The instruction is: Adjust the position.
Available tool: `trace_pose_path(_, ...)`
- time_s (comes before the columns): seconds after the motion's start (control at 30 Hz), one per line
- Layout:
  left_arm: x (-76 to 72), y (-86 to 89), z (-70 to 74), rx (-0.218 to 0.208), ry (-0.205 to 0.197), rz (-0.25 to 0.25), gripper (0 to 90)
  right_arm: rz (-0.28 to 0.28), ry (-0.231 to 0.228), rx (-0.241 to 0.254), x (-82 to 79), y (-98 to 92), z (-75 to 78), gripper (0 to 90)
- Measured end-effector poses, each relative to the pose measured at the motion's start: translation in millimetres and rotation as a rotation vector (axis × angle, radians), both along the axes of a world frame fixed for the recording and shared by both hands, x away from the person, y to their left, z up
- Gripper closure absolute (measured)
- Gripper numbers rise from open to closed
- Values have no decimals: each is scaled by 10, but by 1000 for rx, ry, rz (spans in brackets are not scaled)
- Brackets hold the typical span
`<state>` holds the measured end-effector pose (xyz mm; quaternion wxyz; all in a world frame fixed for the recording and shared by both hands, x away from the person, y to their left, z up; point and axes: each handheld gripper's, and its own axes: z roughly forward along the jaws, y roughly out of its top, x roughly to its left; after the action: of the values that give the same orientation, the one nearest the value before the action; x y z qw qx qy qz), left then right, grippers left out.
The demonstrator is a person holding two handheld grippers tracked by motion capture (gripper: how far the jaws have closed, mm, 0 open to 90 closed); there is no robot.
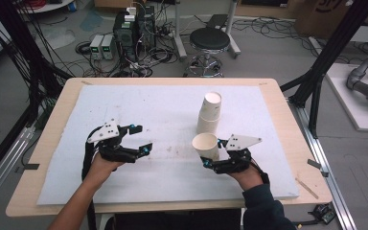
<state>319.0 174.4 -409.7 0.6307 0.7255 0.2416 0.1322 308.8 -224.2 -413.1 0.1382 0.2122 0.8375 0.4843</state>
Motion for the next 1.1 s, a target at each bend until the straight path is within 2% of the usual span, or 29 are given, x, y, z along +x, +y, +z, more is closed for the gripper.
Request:
trace_pose_path(0.07,0,17,-33,-6,-7,14,190,-4,-2,7,-1,-13,-6,338)
trace_pose_path(0.13,-13,55,-108,-22,-14,37,190,-30,-28,38,-5,-74,-14,337)
trace_pose_path(0.2,-16,69,-128,-20,-18,48,190,-37,-29,66,-22,-107,-10,335)
trace_pose_path(0.23,-13,90,-146,-14,-20,61,190,-45,-48,68,-15,-121,-9,335)
trace_pose_path(0.37,-23,111,-169,-20,-27,66,190,-70,-52,97,-20,-174,-25,334)
trace_pose_path(0.5,-40,130,-211,16,-36,77,190,-95,-69,108,-12,-204,-29,335)
trace_pose_path(0.67,-27,151,-240,4,-25,85,190,-97,-103,116,-22,-216,-14,336)
trace_pose_path(1.0,-24,171,-241,-6,-22,84,190,-126,-129,127,-43,-243,2,336)
trace_pose_path(1.1,-19,175,-245,-14,-15,80,190,-151,-145,133,-39,-316,11,336)
